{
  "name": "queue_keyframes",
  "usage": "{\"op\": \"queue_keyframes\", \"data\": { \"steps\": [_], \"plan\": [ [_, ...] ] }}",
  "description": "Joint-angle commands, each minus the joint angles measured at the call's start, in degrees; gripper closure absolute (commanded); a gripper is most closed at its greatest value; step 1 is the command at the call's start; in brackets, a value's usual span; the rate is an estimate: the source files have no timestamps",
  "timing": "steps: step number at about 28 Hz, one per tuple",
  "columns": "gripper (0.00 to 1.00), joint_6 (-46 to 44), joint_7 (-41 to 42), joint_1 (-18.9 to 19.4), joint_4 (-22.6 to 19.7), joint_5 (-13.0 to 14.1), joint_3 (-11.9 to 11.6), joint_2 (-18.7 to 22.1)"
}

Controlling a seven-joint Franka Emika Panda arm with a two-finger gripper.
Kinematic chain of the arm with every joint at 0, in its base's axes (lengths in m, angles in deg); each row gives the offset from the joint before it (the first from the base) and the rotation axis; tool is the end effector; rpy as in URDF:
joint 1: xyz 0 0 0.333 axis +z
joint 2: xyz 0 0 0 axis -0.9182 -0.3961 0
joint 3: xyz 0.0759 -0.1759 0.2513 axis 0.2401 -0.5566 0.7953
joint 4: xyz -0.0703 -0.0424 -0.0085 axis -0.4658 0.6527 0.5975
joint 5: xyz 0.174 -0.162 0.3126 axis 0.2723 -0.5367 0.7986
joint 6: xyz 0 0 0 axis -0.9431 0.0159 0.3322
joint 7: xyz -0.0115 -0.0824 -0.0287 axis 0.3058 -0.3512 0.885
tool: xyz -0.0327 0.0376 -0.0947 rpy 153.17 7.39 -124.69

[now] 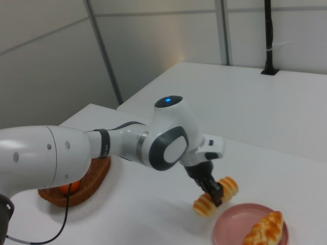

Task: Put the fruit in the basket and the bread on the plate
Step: 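Carry the striped roll onto the pink plate beside the loaf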

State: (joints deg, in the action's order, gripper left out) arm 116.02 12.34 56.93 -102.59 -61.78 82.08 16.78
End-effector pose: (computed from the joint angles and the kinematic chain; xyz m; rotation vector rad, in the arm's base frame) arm 0.6531 -0.0991 0.3783 2.9459 -0.4476 0.1992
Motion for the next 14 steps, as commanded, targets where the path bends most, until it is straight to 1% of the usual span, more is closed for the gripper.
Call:
{"op": "queue_keyframes", "data": {
  "steps": [1, 5, 10, 11, 12, 13, 14],
  "plan": [
    [1.00, 0.58, 3.80, -4.93, -0.13, 1.20, 0.38, 0.23],
    [1.00, 0.84, 5.40, -7.05, -0.04, 1.20, 0.38, -0.21],
    [1.00, 1.02, 5.49, -7.23, 0.04, 0.85, 0.38, -1.44],
    [0.91, 1.02, 5.57, -7.23, 0.04, 0.67, 0.38, -1.52],
    [0.59, 0.93, 6.10, -7.23, -0.04, 0.58, 0.38, -1.53],
    [0.31, 0.93, 6.54, -7.23, -0.04, 0.58, 0.38, -1.53],
    [0.00, 0.93, 6.80, -7.32, -0.04, 0.58, 0.38, -1.53]
  ]
}}
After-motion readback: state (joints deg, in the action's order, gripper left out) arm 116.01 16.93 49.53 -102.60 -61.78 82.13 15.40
